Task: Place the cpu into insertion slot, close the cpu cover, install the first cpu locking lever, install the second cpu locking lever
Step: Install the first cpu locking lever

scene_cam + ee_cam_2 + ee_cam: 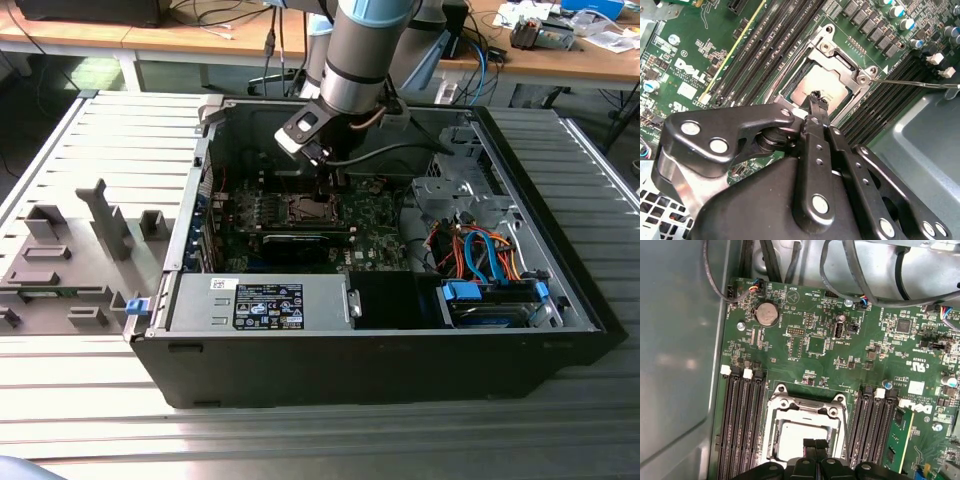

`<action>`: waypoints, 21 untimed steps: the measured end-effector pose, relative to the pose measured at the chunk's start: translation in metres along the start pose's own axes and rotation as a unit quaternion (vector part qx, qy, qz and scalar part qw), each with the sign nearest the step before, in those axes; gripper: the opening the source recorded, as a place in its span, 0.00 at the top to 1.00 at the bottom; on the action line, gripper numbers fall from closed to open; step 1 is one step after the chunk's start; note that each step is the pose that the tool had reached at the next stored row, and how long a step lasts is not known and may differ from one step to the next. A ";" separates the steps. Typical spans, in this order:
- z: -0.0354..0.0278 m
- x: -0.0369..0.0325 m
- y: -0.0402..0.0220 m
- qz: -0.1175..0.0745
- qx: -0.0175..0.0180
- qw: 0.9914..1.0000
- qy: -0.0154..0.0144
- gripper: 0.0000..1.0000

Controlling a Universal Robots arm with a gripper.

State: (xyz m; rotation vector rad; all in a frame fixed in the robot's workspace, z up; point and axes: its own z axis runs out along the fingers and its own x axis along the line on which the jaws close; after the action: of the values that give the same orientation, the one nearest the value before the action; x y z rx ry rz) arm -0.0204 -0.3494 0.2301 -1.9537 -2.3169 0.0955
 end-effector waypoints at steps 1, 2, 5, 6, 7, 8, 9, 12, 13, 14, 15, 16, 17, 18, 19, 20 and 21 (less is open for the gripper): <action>0.0000 0.0000 0.0000 -0.003 0.000 1.000 0.000 0.89; 0.0000 0.0000 0.0000 -0.006 0.000 1.000 -0.001 0.89; 0.0000 0.0000 0.0000 -0.017 0.001 1.000 -0.002 0.89; 0.0000 0.0000 0.0000 -0.021 0.001 1.000 -0.003 0.89; 0.0000 0.0000 0.0000 -0.025 0.001 1.000 -0.003 0.89; 0.0000 0.0000 0.0000 -0.029 0.001 1.000 -0.003 0.89; 0.0000 0.0000 0.0000 -0.031 0.001 1.000 -0.004 0.89; 0.0000 0.0000 0.0000 -0.038 0.002 0.999 -0.004 0.89; 0.0000 0.0000 0.0000 -0.040 0.002 0.999 -0.005 0.89; 0.0000 0.0000 0.0000 -0.043 0.002 0.999 -0.005 0.89; 0.0000 0.0000 0.0000 -0.044 0.002 0.999 -0.005 0.89; 0.0000 0.0000 0.0000 -0.046 0.002 0.999 -0.005 0.89; 0.0000 0.0000 0.0000 -0.048 0.002 0.999 -0.006 0.89; 0.0000 0.0000 0.0000 -0.050 0.002 0.999 -0.006 0.89; 0.0000 0.0000 0.0000 -0.052 0.002 0.999 -0.006 0.89; 0.0000 0.0000 0.0000 -0.053 0.002 0.999 -0.006 0.89; 0.0000 0.0000 0.0000 -0.056 0.002 0.998 -0.007 0.89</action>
State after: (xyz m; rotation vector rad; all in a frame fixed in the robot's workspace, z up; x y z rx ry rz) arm -0.0204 -0.3493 0.2301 -1.8229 -2.4254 0.1047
